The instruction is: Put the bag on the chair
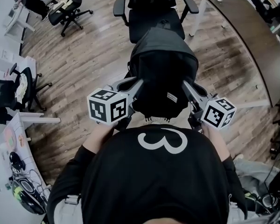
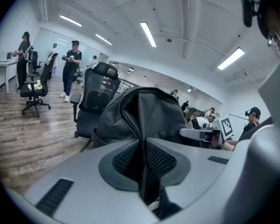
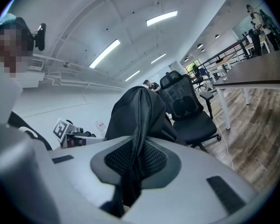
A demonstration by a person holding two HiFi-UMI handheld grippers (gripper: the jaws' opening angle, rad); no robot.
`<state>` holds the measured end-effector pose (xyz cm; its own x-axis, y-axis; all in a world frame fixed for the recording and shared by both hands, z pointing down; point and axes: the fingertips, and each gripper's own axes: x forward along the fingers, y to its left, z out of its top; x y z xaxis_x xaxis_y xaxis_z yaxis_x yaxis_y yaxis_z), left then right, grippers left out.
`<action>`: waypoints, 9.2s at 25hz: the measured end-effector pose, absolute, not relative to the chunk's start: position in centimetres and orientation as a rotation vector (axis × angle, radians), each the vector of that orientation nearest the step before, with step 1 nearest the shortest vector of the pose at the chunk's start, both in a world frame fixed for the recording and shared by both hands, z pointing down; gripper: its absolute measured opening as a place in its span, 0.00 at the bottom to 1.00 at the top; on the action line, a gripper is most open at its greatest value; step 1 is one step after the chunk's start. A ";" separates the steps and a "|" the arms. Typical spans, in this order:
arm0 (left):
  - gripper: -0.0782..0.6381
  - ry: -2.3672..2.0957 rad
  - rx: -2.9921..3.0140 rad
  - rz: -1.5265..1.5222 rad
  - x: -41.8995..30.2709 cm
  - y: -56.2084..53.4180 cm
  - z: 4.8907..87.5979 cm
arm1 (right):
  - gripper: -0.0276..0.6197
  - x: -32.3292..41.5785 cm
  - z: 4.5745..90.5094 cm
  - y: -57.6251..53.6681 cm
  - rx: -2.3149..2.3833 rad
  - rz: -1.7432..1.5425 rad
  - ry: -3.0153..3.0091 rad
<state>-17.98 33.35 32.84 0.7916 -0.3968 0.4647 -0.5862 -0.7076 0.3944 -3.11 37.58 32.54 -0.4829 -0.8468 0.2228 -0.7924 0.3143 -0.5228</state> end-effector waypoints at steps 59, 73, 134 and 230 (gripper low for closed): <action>0.19 -0.588 2.386 0.576 -1.6 -1.4 36.8 | 0.13 13.1 36.1 3.9 -1.654 -1.062 2.345; 0.19 -0.649 2.387 0.593 0.3 -9.4 37.4 | 0.13 14.8 37.1 -4.4 -1.612 -1.053 2.377; 0.19 -0.962 2.182 0.508 5.4 -37.5 40.4 | 0.13 20.8 40.1 -36.9 -1.289 -1.163 2.658; 0.32 -0.904 1.963 0.489 2.5 -42.0 54.4 | 0.30 23.6 52.3 -43.1 -1.558 -1.364 2.408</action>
<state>2.52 -42.03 54.38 0.6554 -0.4024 0.6392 -0.7552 -0.3350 0.5634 23.60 -43.07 52.29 -0.5182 -0.7289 0.4474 -0.7585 0.1500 -0.6342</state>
